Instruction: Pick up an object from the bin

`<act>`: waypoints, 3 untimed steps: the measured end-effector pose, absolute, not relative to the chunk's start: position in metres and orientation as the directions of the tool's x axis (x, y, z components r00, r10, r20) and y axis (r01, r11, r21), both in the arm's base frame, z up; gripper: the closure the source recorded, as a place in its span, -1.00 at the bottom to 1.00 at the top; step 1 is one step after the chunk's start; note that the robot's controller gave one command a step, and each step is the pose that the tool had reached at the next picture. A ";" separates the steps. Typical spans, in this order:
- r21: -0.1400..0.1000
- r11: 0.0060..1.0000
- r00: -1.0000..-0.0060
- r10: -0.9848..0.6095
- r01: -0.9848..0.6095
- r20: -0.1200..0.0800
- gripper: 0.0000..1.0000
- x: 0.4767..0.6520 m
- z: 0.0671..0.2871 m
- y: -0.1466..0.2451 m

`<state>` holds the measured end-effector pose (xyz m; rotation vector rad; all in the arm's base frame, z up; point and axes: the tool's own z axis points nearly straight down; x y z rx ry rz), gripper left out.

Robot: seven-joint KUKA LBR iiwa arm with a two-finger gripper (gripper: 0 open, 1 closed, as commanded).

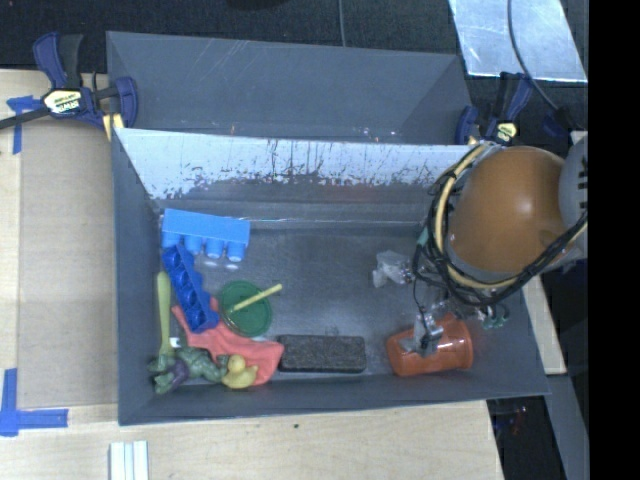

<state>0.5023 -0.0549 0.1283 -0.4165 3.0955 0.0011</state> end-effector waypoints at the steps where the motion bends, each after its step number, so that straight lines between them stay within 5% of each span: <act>1: -0.002 0.951 -0.951 -0.308 -0.308 -0.018 -1.00 0.521 0.124 -0.020; 3: -0.001 0.933 -0.932 -0.361 -0.361 -0.024 -1.00 0.520 0.150 -0.103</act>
Offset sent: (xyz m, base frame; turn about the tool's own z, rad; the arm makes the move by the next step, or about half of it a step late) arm -0.0048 -0.0908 0.0420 0.0028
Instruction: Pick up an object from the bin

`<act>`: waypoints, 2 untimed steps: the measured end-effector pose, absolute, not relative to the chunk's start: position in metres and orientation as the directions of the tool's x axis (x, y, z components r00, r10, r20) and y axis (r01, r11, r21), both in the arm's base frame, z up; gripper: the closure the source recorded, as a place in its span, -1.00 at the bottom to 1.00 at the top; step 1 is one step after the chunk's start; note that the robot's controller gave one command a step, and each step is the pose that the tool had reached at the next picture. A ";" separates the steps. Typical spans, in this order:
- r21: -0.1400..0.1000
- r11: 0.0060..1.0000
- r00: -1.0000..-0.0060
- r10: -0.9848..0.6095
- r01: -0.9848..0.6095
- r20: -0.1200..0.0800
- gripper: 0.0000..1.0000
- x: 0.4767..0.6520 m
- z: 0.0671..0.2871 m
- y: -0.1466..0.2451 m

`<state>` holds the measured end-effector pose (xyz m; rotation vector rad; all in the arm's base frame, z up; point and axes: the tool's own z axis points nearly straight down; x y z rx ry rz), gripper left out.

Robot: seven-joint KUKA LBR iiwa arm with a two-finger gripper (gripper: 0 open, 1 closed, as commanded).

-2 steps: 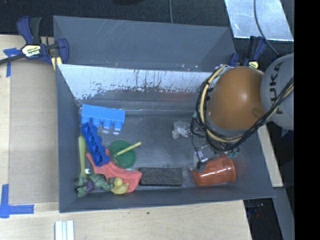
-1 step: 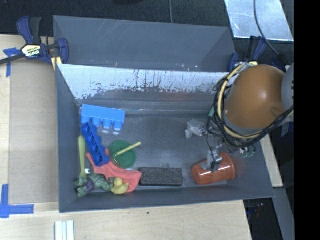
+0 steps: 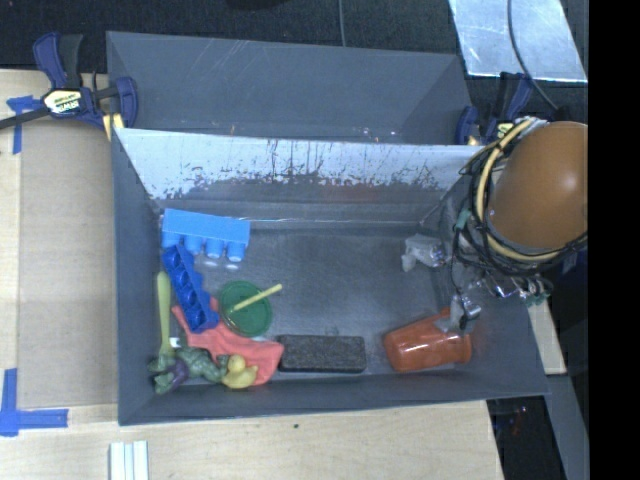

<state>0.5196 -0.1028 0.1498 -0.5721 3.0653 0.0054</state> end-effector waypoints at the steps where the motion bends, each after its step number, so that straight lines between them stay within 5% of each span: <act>1: 0.000 0.980 -0.980 -0.197 -0.198 -0.023 -1.00 0.495 0.142 -0.128; 2: -0.008 0.869 -0.868 -0.496 -0.496 -0.023 -1.00 0.488 0.111 -0.133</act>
Offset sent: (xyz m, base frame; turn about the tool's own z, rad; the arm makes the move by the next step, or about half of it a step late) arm -0.0361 -0.0306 -0.0578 -0.2868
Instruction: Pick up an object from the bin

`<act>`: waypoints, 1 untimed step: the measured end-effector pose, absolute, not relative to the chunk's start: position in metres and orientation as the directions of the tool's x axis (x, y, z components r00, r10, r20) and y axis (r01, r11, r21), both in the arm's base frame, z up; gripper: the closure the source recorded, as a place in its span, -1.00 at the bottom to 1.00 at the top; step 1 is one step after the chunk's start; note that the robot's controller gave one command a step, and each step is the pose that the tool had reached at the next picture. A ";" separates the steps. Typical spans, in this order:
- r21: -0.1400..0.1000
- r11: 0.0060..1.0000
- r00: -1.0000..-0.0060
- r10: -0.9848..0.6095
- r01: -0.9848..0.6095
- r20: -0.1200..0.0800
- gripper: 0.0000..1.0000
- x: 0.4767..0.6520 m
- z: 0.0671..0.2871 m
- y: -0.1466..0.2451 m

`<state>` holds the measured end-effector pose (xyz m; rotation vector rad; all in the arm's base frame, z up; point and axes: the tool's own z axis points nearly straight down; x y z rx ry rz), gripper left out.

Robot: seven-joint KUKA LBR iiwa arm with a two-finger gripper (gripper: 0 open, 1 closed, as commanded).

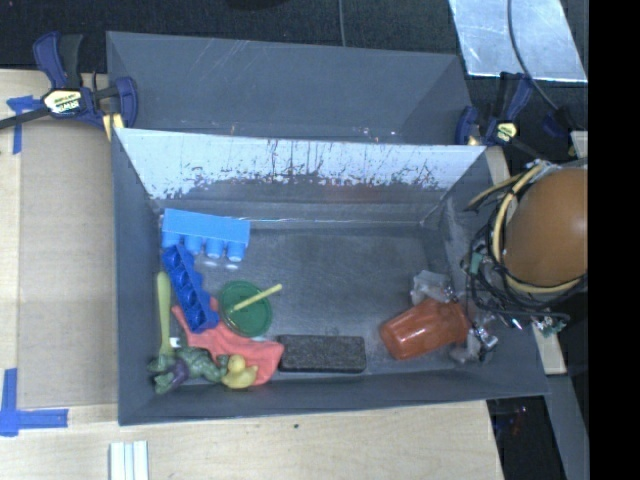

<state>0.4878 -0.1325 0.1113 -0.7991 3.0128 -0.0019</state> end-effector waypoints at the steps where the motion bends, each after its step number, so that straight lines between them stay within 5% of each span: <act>1: -0.010 0.926 -0.925 -0.378 -0.378 -0.030 1.00 0.487 0.086 -0.125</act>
Offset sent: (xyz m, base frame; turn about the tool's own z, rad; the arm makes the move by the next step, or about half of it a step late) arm 0.0000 0.0000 0.0000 0.0000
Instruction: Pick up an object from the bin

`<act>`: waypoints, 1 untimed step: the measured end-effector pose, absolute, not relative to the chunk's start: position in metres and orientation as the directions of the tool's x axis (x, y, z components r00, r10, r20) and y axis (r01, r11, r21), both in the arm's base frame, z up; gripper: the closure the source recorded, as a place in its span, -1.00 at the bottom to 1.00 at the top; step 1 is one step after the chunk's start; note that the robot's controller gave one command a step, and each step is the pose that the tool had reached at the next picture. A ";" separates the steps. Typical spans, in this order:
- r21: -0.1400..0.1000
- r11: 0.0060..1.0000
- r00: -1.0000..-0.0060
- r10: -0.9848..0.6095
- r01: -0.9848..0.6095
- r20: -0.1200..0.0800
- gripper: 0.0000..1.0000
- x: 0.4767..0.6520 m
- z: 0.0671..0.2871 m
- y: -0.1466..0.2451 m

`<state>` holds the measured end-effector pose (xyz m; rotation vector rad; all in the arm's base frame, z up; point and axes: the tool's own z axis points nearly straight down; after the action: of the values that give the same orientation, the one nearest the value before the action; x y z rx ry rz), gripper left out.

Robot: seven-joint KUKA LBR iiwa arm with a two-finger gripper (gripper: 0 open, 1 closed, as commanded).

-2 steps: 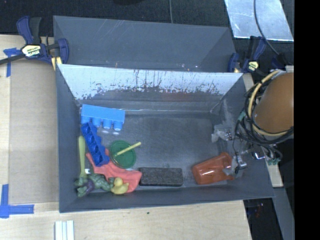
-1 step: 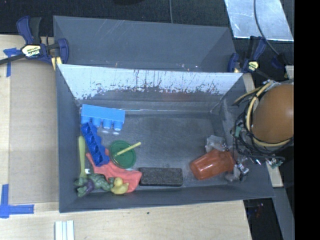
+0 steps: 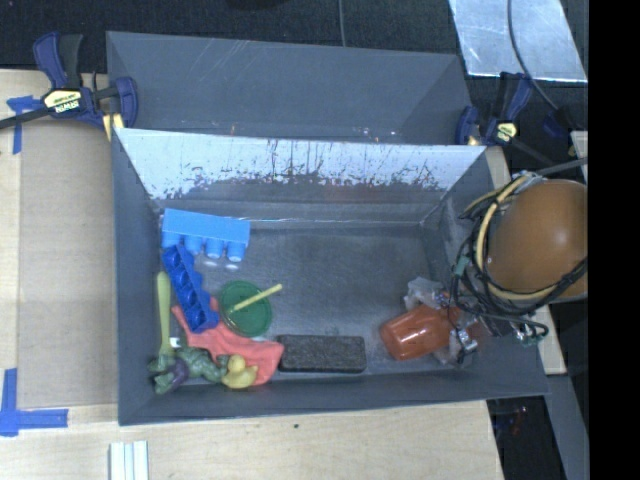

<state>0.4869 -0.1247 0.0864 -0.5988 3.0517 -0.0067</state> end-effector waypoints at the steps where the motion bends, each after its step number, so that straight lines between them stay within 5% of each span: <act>1: -0.010 0.926 -0.925 -0.378 -0.378 -0.030 1.00 0.487 0.086 -0.125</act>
Offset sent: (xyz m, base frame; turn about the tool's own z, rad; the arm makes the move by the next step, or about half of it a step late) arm 0.0000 0.0000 0.0000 0.0000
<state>0.4870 -0.1247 0.0863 -0.5991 3.0517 -0.0067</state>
